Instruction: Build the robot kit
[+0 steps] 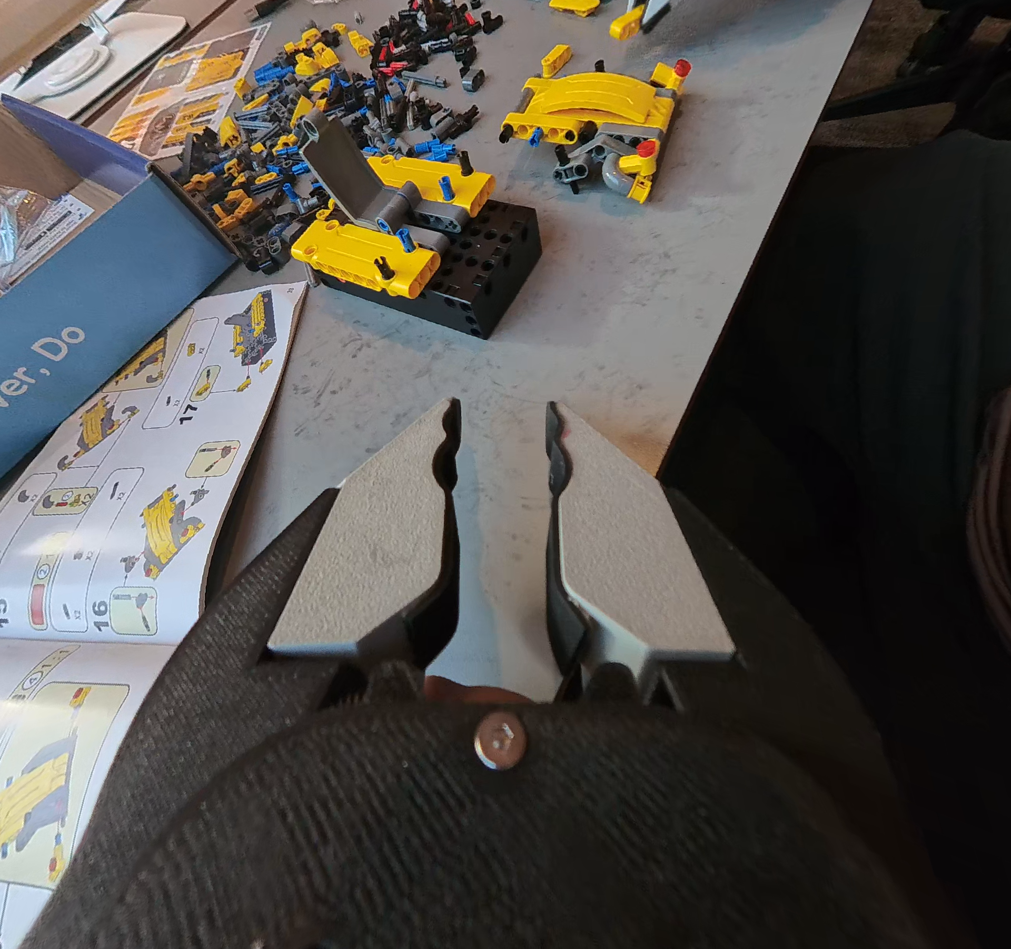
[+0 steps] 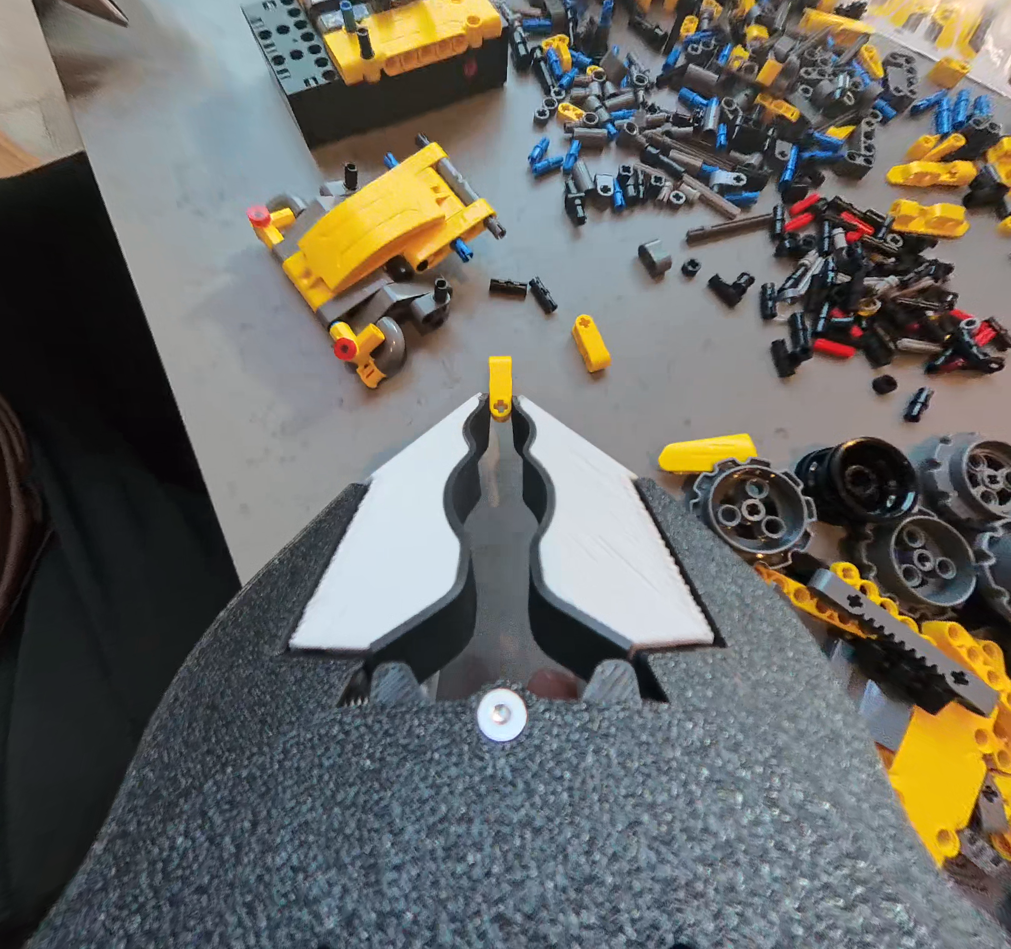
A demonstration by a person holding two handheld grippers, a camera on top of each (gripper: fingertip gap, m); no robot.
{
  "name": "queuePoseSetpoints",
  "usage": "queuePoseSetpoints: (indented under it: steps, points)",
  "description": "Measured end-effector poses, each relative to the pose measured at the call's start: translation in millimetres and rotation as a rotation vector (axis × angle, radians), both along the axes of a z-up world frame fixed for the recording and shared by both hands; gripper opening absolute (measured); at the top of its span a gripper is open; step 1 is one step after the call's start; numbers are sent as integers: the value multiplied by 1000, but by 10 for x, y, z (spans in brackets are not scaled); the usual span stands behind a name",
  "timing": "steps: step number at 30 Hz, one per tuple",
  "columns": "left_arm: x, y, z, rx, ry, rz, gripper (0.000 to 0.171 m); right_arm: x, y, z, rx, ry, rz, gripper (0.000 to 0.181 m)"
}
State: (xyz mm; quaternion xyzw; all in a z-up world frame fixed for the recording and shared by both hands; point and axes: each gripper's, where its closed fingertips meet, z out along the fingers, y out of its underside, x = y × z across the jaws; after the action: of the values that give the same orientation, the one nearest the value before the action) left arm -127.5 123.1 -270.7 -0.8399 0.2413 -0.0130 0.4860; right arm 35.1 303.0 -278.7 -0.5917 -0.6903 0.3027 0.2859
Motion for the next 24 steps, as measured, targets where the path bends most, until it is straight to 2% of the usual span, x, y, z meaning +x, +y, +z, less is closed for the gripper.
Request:
queuePoseSetpoints:
  steps: [3,6,9,14,17,24]
  points:
    - [11,-6,-4,-1,5,-8,28,18,5,-132,20,-47,7,4]
    - [15,-7,-11,-11,-4,-14,29,-31,-20,-29,47,-5,13,4]
    - [26,-12,-17,-20,-12,-24,29,-28,-29,-130,58,-46,22,4]
    - [40,-23,-13,-18,-12,-37,30,-58,-54,-124,39,-39,30,4]
    - [51,-28,-21,-24,-10,-45,30,-118,-78,-20,38,27,38,4]
    - [46,-24,-27,-39,-27,-43,32,-117,-59,-119,60,-30,42,4]
